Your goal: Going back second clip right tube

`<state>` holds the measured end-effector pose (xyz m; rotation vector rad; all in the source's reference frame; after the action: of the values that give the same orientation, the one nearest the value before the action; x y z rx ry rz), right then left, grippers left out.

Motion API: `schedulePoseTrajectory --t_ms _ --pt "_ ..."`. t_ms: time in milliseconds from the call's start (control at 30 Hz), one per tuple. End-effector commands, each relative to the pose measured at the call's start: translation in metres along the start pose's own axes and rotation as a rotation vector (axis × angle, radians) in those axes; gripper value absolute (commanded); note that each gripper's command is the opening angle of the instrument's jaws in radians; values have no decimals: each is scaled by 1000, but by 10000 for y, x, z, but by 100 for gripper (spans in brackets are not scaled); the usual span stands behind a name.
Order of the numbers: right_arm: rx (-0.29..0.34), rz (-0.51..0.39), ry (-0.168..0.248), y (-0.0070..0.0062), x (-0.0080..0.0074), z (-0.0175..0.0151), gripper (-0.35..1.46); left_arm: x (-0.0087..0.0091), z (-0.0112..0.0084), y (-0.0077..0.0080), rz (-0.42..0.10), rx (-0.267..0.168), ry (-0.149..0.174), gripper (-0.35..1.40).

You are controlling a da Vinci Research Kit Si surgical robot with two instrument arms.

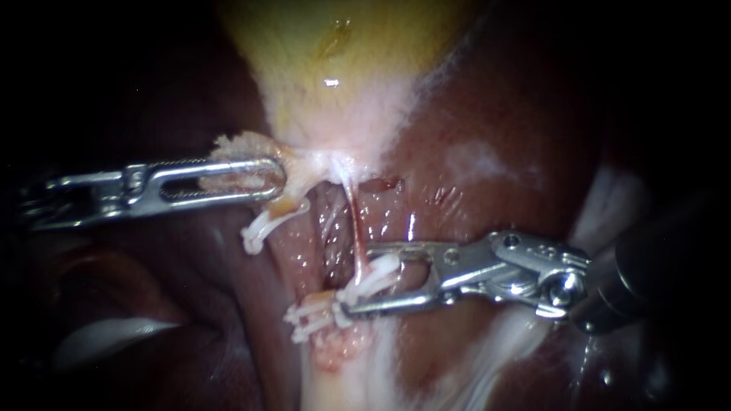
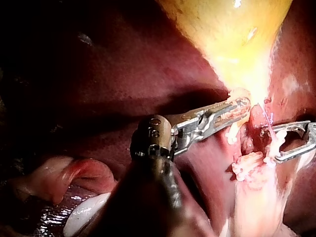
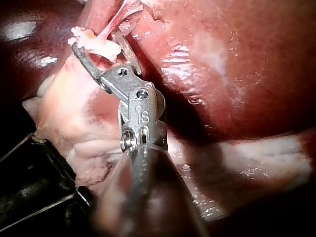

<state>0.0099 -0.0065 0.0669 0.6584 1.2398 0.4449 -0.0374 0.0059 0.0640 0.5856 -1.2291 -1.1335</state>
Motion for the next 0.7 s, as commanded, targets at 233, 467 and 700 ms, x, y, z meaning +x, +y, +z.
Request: schedulePoseTrajectory --t_ms 233,467,700 --pt "5 -10 -1 -3 -1 -7 50 0 0 0 0 2 -3 -35" --pt "9 -11 -2 -5 -2 -12 50 1 0 0 0 2 -3 -35" --pt "11 -17 -3 -5 -3 -17 50 1 0 1 0 2 -3 -35"
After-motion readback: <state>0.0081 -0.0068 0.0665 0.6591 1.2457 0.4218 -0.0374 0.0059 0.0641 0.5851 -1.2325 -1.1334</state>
